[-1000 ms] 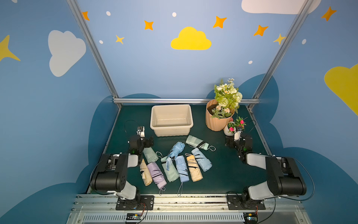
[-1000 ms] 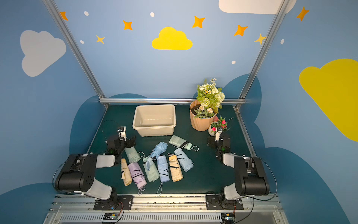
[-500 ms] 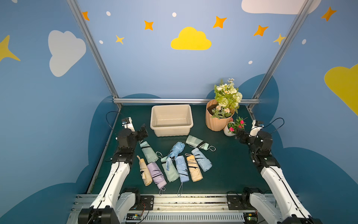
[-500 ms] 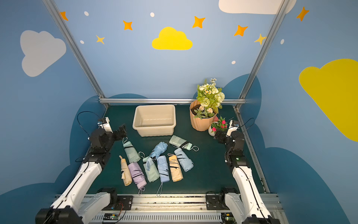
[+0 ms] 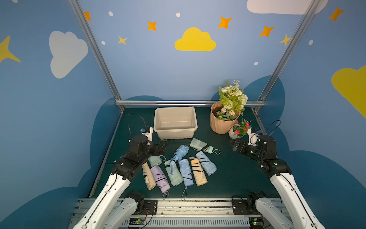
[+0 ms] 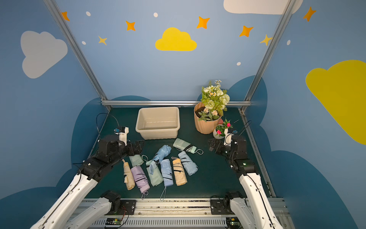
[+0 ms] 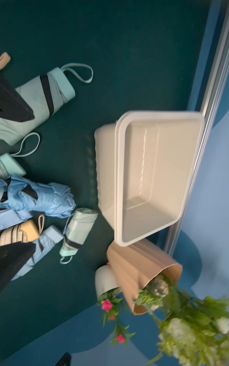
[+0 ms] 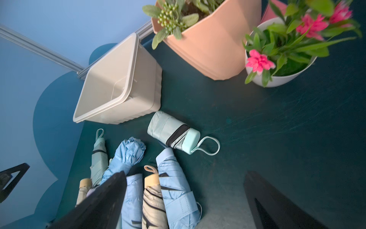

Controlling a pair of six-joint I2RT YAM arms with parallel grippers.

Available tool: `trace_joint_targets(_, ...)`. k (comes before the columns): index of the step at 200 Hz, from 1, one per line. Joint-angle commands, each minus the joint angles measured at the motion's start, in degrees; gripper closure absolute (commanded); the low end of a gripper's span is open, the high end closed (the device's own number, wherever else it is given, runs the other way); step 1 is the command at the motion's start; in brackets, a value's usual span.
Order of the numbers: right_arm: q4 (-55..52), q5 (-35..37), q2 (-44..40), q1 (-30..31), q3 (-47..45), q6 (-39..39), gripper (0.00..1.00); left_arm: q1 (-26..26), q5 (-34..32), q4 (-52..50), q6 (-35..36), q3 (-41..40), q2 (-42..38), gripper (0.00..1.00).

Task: Put the umbrella into the storage box
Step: Pick up the umbrella from the center of the board.

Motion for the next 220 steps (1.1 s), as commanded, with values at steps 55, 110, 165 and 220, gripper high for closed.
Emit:
trace_joint_targets(55,-6.12,0.70,-0.26,0.93,4.17,-2.94,0.02,-17.06,-0.90,-15.67,3.19,13.08,24.23,0.00)
trace_joint_targets(110,-7.14,5.03,-3.36,1.00,3.52,-2.03,0.02,-17.34,-2.42,-20.22,5.15,21.74,39.61,0.00)
trace_joint_targets(165,-7.74,7.06,-5.51,1.04,2.72,-2.02,0.02,-17.02,-7.25,-21.89,6.30,25.64,50.50,0.06)
trace_joint_targets(220,-7.86,8.05,-6.89,1.02,2.36,-2.34,0.02,-17.01,-7.30,-18.78,5.19,24.65,53.86,0.18)
